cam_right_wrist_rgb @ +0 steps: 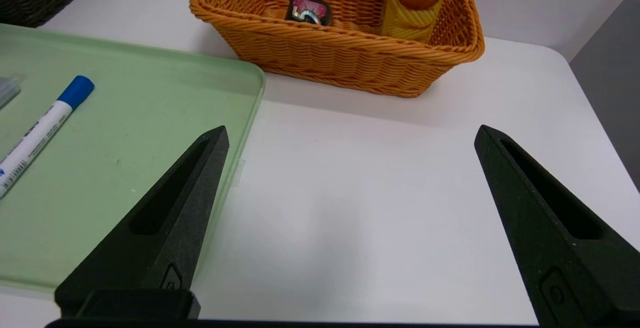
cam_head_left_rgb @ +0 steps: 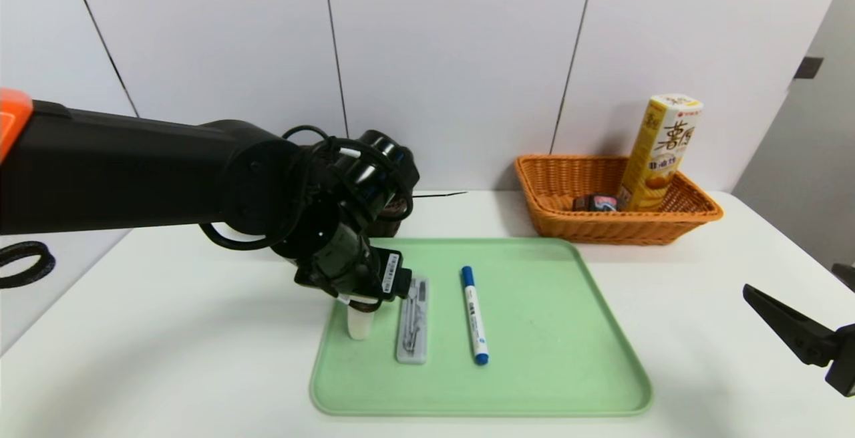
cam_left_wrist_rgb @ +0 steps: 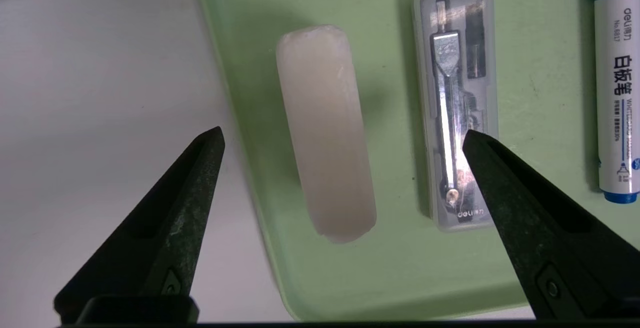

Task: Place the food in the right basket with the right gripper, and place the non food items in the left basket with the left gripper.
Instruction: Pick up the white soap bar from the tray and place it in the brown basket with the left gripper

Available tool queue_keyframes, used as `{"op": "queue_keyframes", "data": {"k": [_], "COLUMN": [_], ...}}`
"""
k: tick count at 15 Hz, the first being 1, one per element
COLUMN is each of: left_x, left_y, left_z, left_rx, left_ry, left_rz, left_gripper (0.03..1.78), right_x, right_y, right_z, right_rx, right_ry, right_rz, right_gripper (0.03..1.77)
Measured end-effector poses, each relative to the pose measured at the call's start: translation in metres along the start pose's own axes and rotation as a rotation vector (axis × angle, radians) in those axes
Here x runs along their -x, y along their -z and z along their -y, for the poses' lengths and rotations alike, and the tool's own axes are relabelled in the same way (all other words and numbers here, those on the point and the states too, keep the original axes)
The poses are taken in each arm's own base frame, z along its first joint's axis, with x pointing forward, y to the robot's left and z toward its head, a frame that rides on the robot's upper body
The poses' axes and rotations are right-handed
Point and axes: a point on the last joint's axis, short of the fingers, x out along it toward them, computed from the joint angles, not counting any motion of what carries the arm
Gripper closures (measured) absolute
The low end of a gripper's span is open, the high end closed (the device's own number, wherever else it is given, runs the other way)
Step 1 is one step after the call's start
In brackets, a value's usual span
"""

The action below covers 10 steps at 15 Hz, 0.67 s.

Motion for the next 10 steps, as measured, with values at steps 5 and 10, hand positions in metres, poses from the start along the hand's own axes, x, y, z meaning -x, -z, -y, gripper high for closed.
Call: {"op": "queue_keyframes", "data": {"k": [5, 10], "left_x": [-0.016, -0.024], "left_y": [0.0, -0.003], "left_z": [0.002, 0.005], "left_rx": [-0.001, -0.004], "left_ry": [-0.013, -0.006], "left_rz": [-0.022, -0.004], "left_gripper": [0.12, 0.12], "right_x": [0.001, 0.002], "right_y": [0.005, 0.01], "right_z": [-0.001, -0.001], "right_rx": [0.0, 0.001], "right_ry": [-0.003, -0.007], "right_rz": [-0.016, -0.029], "right_gripper": [0.1, 0.1]}}
